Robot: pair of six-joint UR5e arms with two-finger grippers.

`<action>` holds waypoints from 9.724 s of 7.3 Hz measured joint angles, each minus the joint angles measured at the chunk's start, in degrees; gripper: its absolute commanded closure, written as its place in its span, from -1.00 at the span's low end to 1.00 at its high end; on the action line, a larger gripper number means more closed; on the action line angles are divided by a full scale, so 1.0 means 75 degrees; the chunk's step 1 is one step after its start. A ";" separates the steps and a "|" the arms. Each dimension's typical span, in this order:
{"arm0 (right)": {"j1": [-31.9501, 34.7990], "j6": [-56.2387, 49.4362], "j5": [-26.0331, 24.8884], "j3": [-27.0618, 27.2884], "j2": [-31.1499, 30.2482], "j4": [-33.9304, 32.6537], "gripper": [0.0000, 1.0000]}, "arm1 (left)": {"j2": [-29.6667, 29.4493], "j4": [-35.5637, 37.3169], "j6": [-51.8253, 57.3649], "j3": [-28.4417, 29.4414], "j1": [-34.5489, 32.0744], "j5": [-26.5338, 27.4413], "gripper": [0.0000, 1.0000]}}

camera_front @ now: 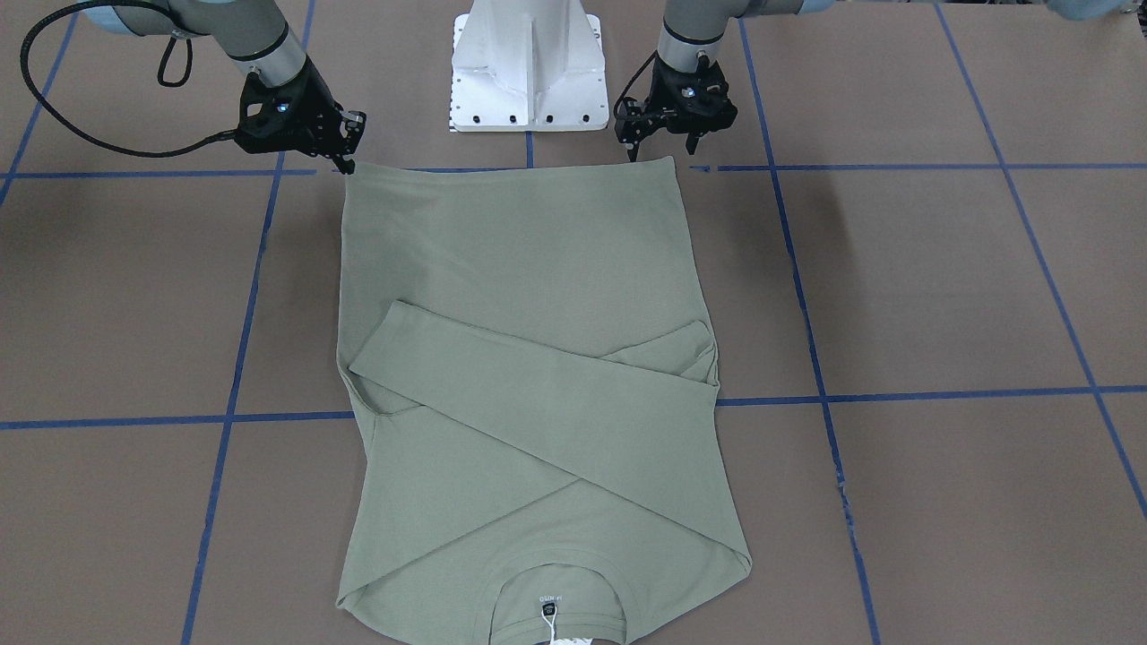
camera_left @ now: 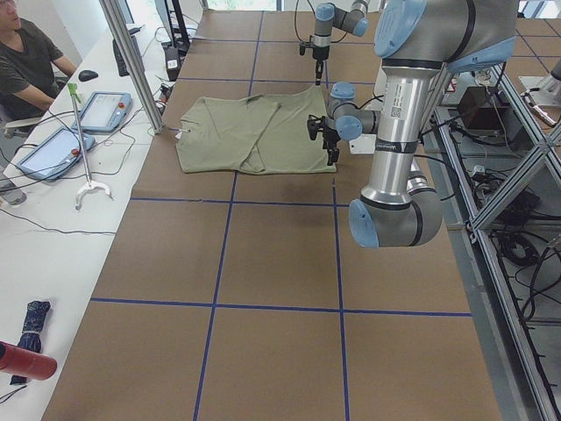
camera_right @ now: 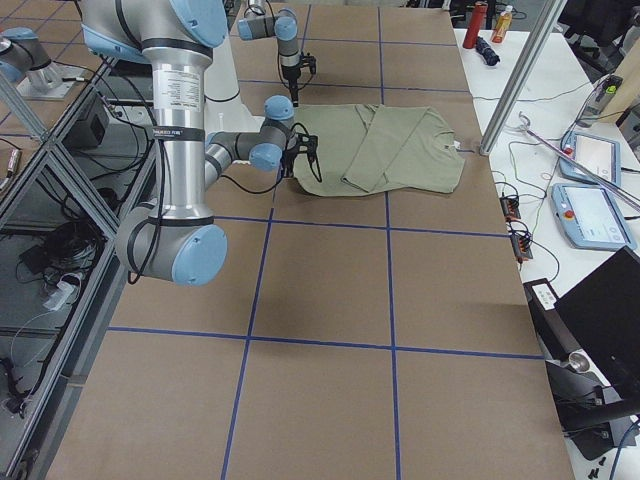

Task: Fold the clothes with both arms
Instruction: 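Grasp the hem corners nearest the robot with both grippers, then lift the hem with both grippers and fold it toward the collar, then lay the hem at the collar and open both grippers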

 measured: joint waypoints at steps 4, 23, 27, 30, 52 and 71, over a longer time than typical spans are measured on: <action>0.0014 0.0000 0.0010 0.0001 0.0002 0.0000 1.00 | -0.0030 0.0001 -0.0076 0.0220 0.0101 -0.0033 -0.65; 0.0528 -0.0004 0.0645 0.0452 -0.0345 -0.0017 1.00 | -0.0041 0.1095 0.0023 -0.0944 0.0093 -0.0105 1.00; 0.0409 0.0002 0.2293 0.1145 -0.0945 -0.0034 1.00 | -0.0088 0.2092 0.0030 -0.2100 0.0606 -0.0116 1.00; 0.0213 0.0007 0.2959 0.1467 -0.1148 -0.0035 1.00 | -0.0200 0.2787 0.0030 -0.2710 0.0997 -0.0177 1.00; 0.4442 -0.0313 0.2241 -0.5179 0.4661 0.0003 1.00 | -0.2678 -0.0746 0.3638 0.3642 -0.4359 -0.0747 1.00; 0.4352 -0.0316 0.1594 -0.7059 0.5612 0.0796 0.38 | -0.3392 -0.1678 0.3575 0.5265 -0.4578 -0.0710 0.27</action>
